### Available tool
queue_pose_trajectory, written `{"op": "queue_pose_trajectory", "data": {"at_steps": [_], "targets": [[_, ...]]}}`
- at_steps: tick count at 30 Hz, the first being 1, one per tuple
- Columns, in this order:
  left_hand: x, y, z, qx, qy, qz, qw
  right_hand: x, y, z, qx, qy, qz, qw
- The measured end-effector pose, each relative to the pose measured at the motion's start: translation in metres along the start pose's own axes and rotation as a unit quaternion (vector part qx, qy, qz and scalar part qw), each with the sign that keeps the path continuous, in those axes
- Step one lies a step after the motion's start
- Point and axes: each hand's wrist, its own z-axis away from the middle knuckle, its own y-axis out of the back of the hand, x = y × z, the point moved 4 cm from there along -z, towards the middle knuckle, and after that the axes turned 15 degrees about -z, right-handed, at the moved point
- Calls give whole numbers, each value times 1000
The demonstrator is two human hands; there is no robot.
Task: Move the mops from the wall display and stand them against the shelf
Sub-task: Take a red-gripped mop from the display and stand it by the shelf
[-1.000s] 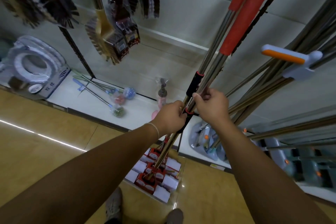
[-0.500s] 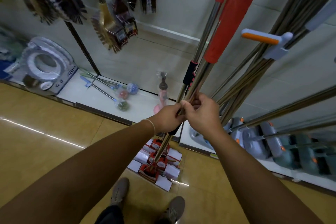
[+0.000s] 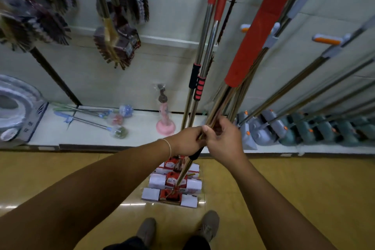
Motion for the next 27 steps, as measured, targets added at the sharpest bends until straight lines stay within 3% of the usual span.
{"op": "queue_pose_trajectory", "data": {"at_steps": [10, 18, 27], "targets": [[70, -2, 21, -48, -116, 9, 992, -36, 66, 65, 65, -13, -8, 998], [202, -8, 10, -105, -249, -12, 963, -87, 190, 118, 170, 13, -24, 985], [350, -53, -33, -174, -289, 88, 937, -101, 324, 150, 300, 60, -93, 947]]}}
